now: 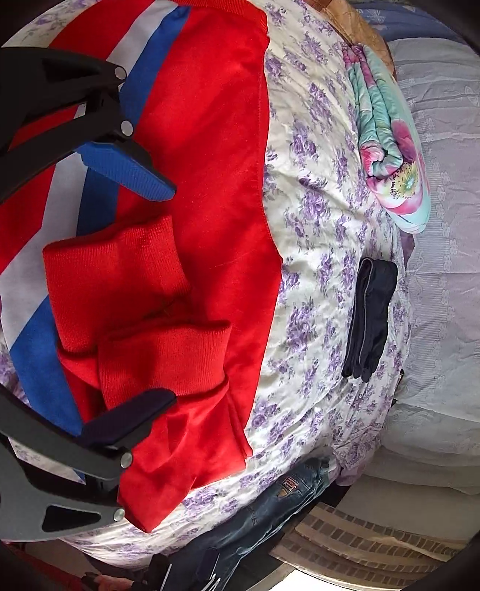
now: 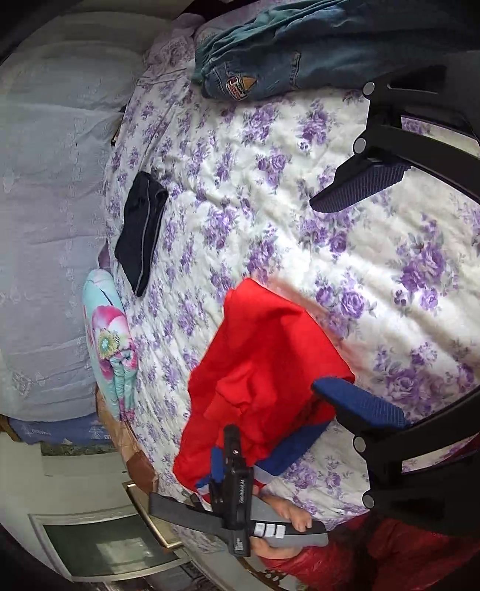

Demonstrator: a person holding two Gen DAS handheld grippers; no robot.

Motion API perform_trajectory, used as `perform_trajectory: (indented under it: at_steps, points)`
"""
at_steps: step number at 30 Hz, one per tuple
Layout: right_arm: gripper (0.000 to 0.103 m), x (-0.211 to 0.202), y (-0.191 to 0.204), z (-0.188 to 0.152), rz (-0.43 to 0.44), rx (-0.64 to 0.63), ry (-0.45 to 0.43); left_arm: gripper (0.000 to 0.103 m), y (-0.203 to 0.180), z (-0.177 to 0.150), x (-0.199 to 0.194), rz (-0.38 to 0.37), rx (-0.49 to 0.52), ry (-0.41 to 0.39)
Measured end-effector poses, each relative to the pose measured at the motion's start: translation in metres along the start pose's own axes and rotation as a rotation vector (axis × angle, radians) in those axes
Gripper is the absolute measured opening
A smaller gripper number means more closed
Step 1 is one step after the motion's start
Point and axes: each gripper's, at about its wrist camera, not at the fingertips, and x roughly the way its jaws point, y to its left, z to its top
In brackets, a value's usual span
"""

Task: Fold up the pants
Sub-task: 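Lay the folded red jacket flat with the right tool while the left tool presses the cuffs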

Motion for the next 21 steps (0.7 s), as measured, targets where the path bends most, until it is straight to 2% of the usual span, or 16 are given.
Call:
perform_trajectory:
  at_steps: [2, 4, 7, 8, 10, 11, 13, 16, 18, 19, 21]
  points:
    - [0.092, 0.008, -0.006, 0.012, -0.054, 0.044, -0.04, 0.099, -0.003, 0.002, 0.003, -0.009, -0.006, 0.003]
    - [0.092, 0.031, -0.007, 0.027, -0.042, 0.078, -0.053, 0.099, -0.008, 0.003, 0.006, 0.021, 0.003, 0.004]
    - [0.092, 0.081, 0.008, 0.043, -0.091, 0.006, 0.008, 0.099, -0.009, -0.002, 0.018, 0.047, 0.031, 0.047]
    - [0.092, 0.096, 0.01, 0.044, -0.105, -0.019, 0.036, 0.099, -0.005, -0.004, 0.02, 0.036, 0.019, 0.052]
    - [0.093, 0.125, 0.003, 0.04, -0.211, -0.058, 0.114, 0.099, 0.003, -0.004, 0.018, 0.006, -0.002, 0.053]
    - [0.095, 0.131, -0.003, 0.035, -0.215, -0.059, 0.127, 0.099, 0.006, -0.004, 0.017, -0.004, -0.003, 0.053]
    - [0.095, 0.123, -0.02, 0.026, -0.189, 0.019, 0.118, 0.099, 0.011, -0.005, 0.014, -0.005, -0.007, 0.045]
    - [0.095, 0.098, -0.025, 0.015, -0.248, 0.026, 0.086, 0.099, 0.017, 0.0, 0.006, 0.03, -0.025, 0.016]
    - [0.095, 0.072, -0.017, 0.012, -0.177, 0.031, 0.017, 0.099, 0.019, 0.006, -0.001, 0.045, -0.026, -0.018]
    - [0.095, 0.062, -0.008, 0.012, -0.121, 0.017, -0.002, 0.099, 0.02, 0.008, -0.004, 0.033, -0.03, -0.031]
    - [0.096, 0.054, 0.012, 0.011, -0.067, -0.047, -0.009, 0.099, 0.022, 0.013, -0.005, -0.016, -0.049, -0.032]
